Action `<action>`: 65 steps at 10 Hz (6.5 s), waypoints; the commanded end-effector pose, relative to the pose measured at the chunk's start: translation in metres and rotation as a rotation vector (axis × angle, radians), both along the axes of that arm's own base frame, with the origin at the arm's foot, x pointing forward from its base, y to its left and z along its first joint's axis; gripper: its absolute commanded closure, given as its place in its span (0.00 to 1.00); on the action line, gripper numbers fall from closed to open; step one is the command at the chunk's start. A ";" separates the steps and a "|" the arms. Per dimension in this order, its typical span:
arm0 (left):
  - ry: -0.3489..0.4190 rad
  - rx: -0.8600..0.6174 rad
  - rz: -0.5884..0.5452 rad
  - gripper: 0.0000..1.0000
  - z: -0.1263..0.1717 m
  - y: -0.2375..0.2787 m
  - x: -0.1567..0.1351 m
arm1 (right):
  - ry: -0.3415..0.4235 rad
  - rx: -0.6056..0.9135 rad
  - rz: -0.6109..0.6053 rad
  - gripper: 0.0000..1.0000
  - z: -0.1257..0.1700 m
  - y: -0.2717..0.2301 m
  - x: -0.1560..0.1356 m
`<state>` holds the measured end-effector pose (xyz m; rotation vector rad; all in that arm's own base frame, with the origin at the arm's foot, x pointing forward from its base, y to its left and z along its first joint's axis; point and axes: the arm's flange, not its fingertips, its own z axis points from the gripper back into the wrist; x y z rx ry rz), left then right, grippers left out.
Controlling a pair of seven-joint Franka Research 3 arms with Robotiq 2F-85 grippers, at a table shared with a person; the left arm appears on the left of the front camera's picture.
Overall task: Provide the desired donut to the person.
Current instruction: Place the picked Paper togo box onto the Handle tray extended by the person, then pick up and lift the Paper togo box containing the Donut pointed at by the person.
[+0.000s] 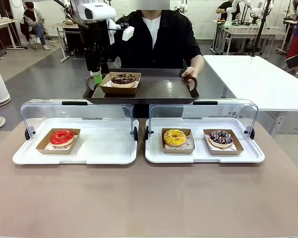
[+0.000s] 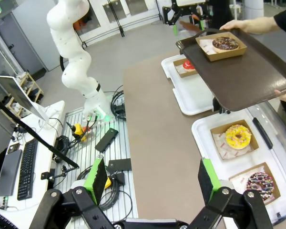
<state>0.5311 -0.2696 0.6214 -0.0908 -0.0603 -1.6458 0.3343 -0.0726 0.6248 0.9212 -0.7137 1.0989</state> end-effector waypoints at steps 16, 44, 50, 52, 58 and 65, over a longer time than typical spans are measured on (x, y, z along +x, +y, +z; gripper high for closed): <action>-0.089 -0.213 0.105 0.00 0.020 0.140 -0.042 | -0.001 0.012 0.009 0.00 0.000 0.000 0.000; 0.020 -0.901 0.050 0.00 -0.084 0.386 -0.093 | -0.001 0.012 0.009 0.00 0.000 0.000 0.000; 0.020 -0.901 0.050 0.00 -0.084 0.386 -0.093 | -0.001 0.012 0.009 0.00 0.000 0.000 0.000; 0.020 -0.901 0.050 0.00 -0.084 0.386 -0.093 | -0.001 0.012 0.009 0.00 0.000 0.000 0.000; 0.020 -0.901 0.050 0.00 -0.084 0.386 -0.093 | -0.012 -0.055 0.042 0.00 0.008 0.010 0.003; 0.020 -0.901 0.050 0.00 -0.084 0.386 -0.093 | -0.153 -0.660 0.276 0.00 -0.015 0.155 0.048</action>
